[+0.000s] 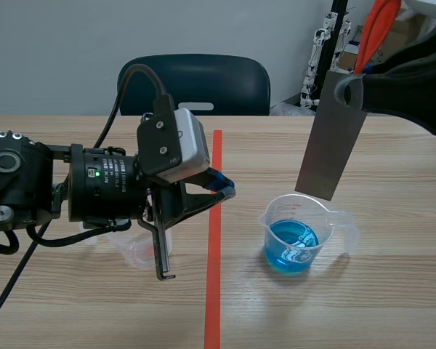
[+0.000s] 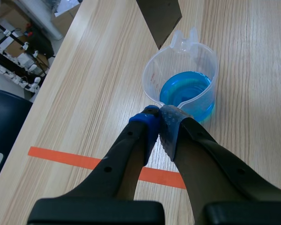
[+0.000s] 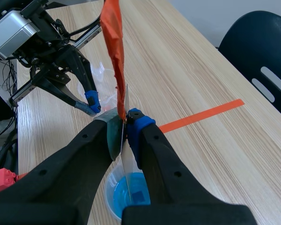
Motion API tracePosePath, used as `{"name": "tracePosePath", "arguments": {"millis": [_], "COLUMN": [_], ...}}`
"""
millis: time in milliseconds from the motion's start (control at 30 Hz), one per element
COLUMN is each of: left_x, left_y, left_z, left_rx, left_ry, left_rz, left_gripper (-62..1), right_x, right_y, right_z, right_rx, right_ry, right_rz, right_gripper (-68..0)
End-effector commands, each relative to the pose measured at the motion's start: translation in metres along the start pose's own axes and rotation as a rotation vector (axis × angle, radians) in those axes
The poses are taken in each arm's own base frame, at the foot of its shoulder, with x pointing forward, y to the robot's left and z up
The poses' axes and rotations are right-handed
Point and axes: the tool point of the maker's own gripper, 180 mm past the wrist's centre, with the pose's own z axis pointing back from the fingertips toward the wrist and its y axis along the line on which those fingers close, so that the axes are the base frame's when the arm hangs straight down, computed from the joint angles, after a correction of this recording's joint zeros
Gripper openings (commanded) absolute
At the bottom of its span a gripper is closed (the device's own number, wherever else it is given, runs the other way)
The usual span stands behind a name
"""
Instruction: Do the redox reaction experiment. lower the plate into the blue solution
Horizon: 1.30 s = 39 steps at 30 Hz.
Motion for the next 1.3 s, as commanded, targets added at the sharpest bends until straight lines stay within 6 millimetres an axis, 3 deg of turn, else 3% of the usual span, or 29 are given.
{"name": "tracePosePath", "arguments": {"millis": [0, 233, 400, 800, 1033, 1267], "left_x": [0.007, 0.004, -0.004, -0.017, -0.017, -0.034], "left_y": [0.006, 0.006, 0.002, -0.011, -0.051, -0.094], "left_z": [0.0, 0.004, 0.017, 0.092, 0.124, 0.134], "left_rx": [0.017, 0.018, 0.018, 0.135, 0.162, 0.221], "left_ry": [-0.028, -0.02, -0.025, -0.119, -0.195, -0.197], "left_rz": [-0.002, 0.003, 0.036, 0.158, 0.279, 0.336], "left_gripper": [-58.2, -58.2, -58.2, -58.2, -58.2, -58.2], "right_x": [0.008, -0.001, -0.008, -0.024, -0.038, -0.055], "right_y": [0.0, -0.01, -0.016, -0.026, -0.021, -0.019], "right_z": [0.0, -0.001, -0.001, -0.01, -0.018, -0.023], "right_rx": [0.002, -0.023, -0.036, -0.057, -0.042, -0.042], "right_ry": [-0.034, -0.028, -0.017, -0.019, -0.01, -0.02], "right_rz": [0.001, -0.007, -0.003, -0.015, -0.021, -0.027], "right_gripper": [-66.9, -66.9, -66.9, -66.9, -66.9, -66.9]}}
